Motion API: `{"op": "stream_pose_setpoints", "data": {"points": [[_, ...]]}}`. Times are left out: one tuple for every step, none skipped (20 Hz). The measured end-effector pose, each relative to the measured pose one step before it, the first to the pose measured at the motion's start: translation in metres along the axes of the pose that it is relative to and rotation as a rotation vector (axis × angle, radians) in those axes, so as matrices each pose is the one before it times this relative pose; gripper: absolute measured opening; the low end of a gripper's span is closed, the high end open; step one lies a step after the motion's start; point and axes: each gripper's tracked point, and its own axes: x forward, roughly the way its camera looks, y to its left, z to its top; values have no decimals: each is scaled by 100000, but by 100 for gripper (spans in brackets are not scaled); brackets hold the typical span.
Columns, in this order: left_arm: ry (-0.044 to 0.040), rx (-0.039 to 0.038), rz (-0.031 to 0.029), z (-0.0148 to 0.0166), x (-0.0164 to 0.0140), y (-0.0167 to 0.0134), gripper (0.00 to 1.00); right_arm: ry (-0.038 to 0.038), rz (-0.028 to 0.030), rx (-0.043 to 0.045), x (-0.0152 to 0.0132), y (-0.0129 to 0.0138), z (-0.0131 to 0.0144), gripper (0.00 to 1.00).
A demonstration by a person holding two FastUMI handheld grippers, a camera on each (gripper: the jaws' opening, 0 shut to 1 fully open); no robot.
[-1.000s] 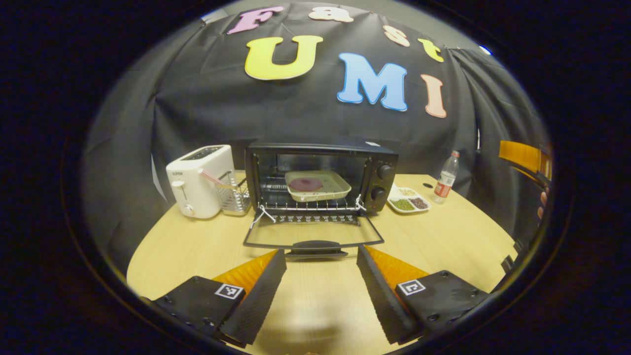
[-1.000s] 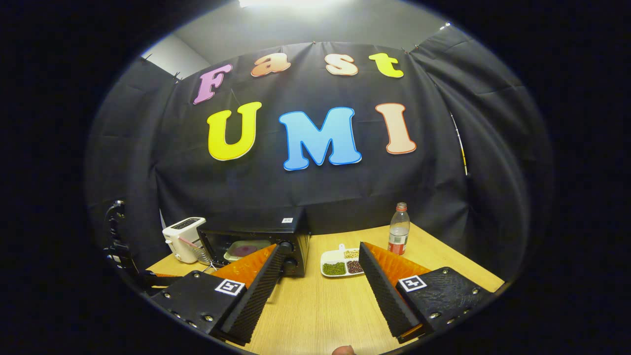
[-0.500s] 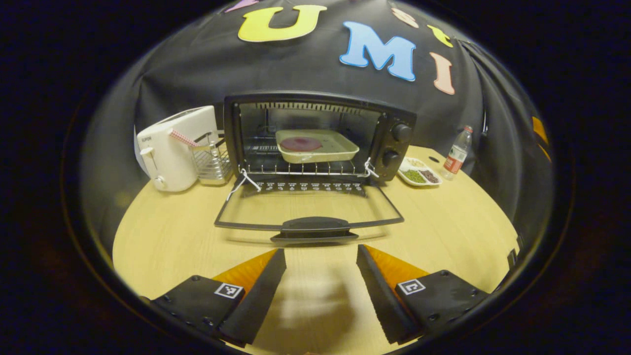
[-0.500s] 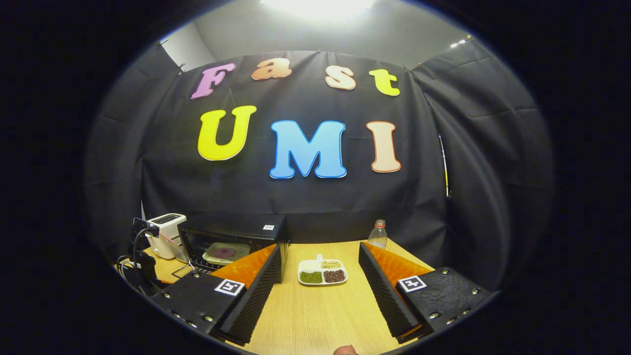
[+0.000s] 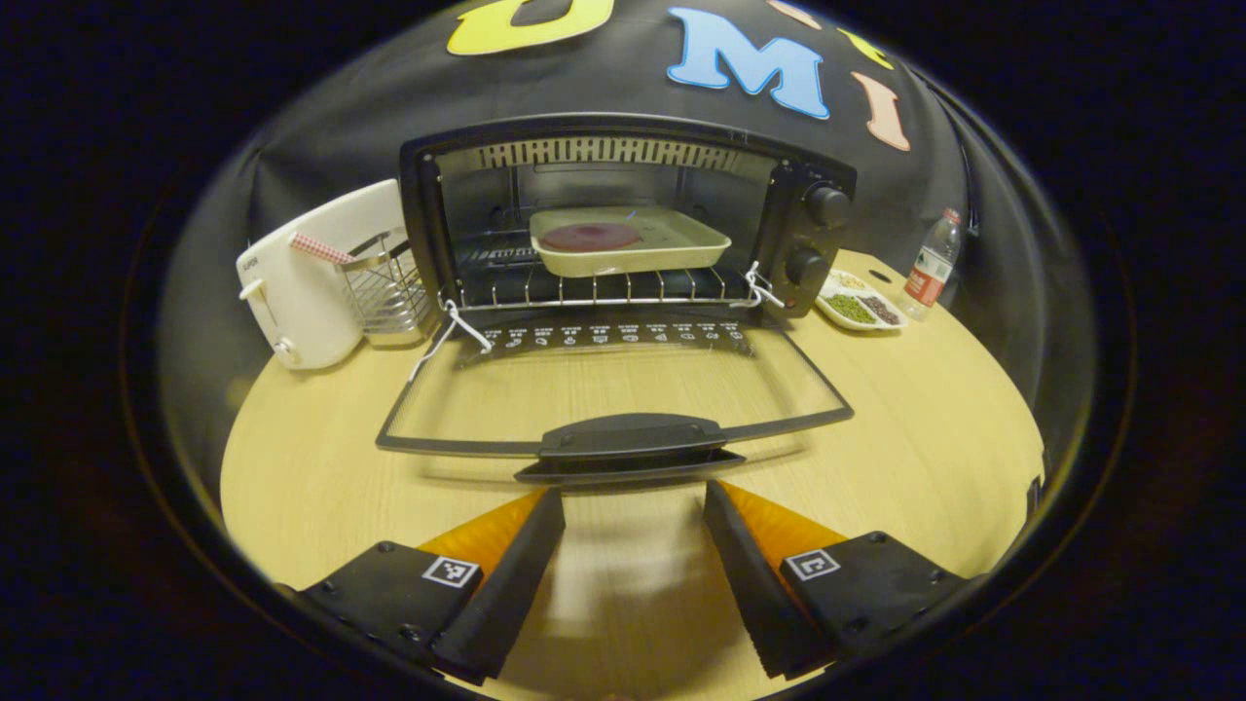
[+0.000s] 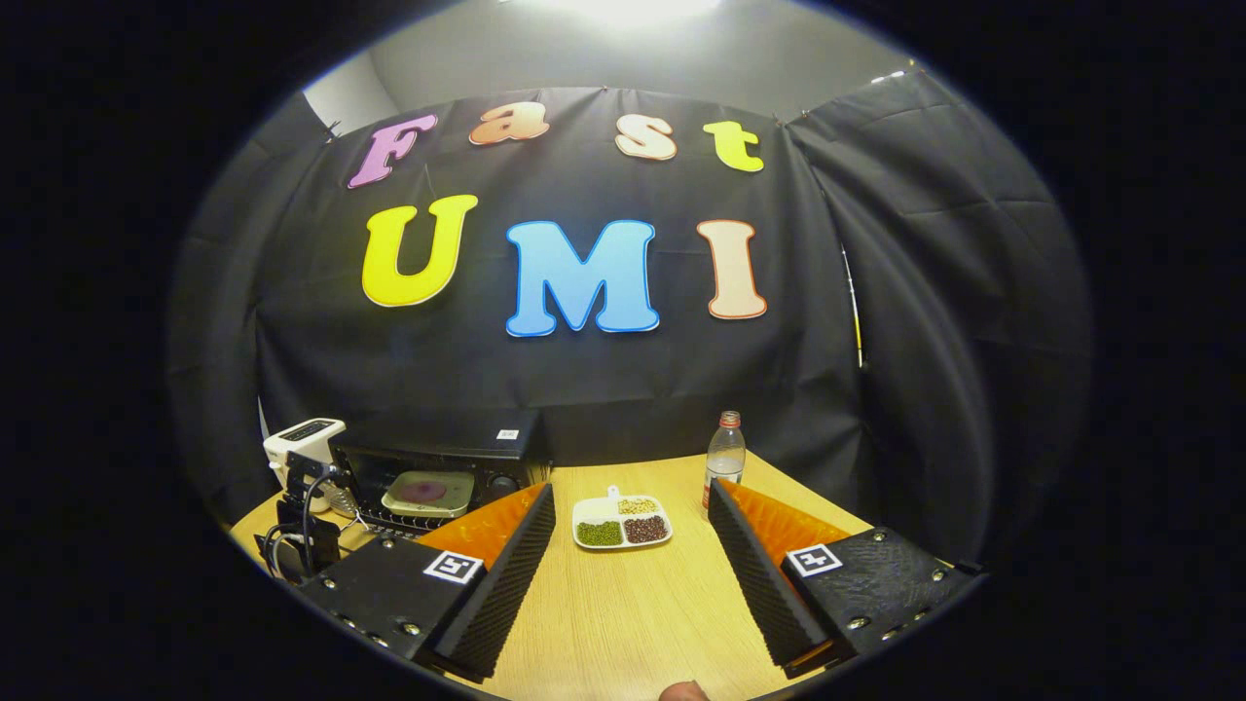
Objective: Open the electric oven with the left hand, put the food in, and close the electric oven.
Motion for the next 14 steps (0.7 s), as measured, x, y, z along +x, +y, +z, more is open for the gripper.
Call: {"op": "stream_pose_setpoints", "data": {"points": [[-227, 36, 555, -6, -55, 2, 100, -327, 216, -574, 63, 280, 5, 98], [-1259, -894, 680, 139, 62, 47, 100, -22, 349, -392, 152, 154, -96, 98], [-1222, -1549, 601, 170, 25, -54, 98, 337, 770, 226, 190, 410, -147, 98], [-293, -1992, 429, 142, -38, -9, 98, 396, 1074, 502, 111, 429, -100, 98], [226, -621, 414, -106, -120, -90, 98, -118, 818, 347, 21, 265, 116, 98], [-670, 860, 258, 339, -163, 74, 100, -355, 729, -117, -16, 258, 182, 98], [-1791, 404, 309, 294, -447, -88, 100, -554, 703, -403, 155, 171, 142, 98], [-2195, -25, 331, 560, -505, -98, 98, -676, 855, -526, 42, 246, 224, 98], [-2627, -119, 361, 501, -621, -9, 94, -301, 693, -511, -8, 156, 51, 98], [-1835, -135, 297, 452, -420, -1, 97, 35, 752, -312, 42, 144, 23, 98], [-1421, -99, 170, 398, -453, -8, 100, 102, 833, -48, -1, 240, 35, 98], [-626, -25, 20, 245, -205, 6, 98, 176, 651, -67, -49, 99, 15, 98], [-521, -5, -18, 367, -347, -44, 98, 294, 418, -326, 56, 82, -160, 98], [-1210, -262, 141, 542, -144, 48, 100, -145, 336, -208, -75, 51, 47, 98]]}}
